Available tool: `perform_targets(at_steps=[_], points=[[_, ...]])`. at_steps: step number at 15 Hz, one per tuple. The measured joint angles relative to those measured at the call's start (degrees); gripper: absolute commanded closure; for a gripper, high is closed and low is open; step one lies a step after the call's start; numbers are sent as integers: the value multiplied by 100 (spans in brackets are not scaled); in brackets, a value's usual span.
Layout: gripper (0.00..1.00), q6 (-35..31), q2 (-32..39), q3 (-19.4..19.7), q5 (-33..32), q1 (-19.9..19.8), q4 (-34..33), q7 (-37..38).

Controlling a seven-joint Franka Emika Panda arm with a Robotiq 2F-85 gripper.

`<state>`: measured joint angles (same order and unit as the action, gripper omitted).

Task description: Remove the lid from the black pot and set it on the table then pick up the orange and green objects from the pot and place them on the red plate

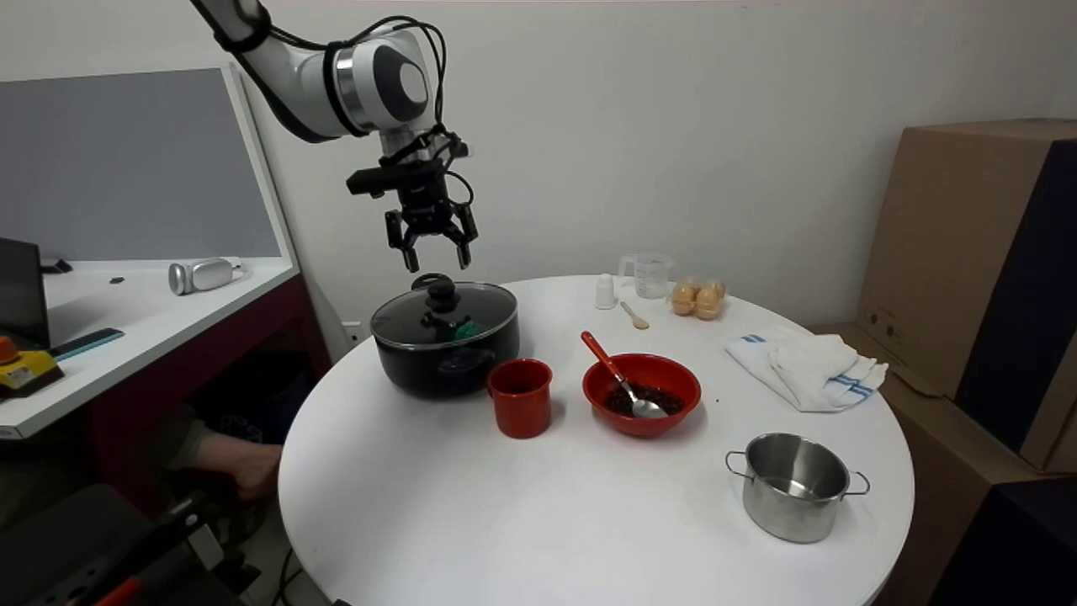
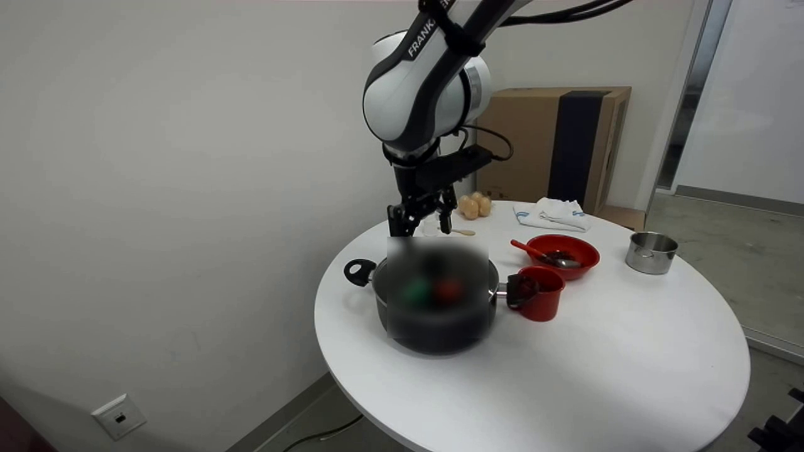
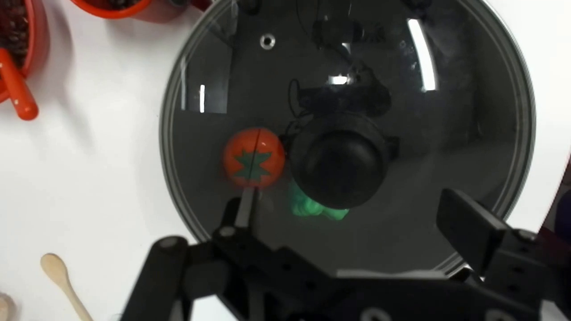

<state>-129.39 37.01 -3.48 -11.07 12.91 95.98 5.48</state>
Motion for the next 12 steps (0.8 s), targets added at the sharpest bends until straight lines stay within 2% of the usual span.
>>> perform_targets(at_steps=[4, 5, 6, 12], points=[[0, 1, 51, 15, -10, 11, 140, 0], [8, 0, 64, 33, -35, 17, 165, 0], [26, -9, 74, 55, -69, 25, 183, 0], [72, -274, 89, 170, -301, 87, 235, 15]])
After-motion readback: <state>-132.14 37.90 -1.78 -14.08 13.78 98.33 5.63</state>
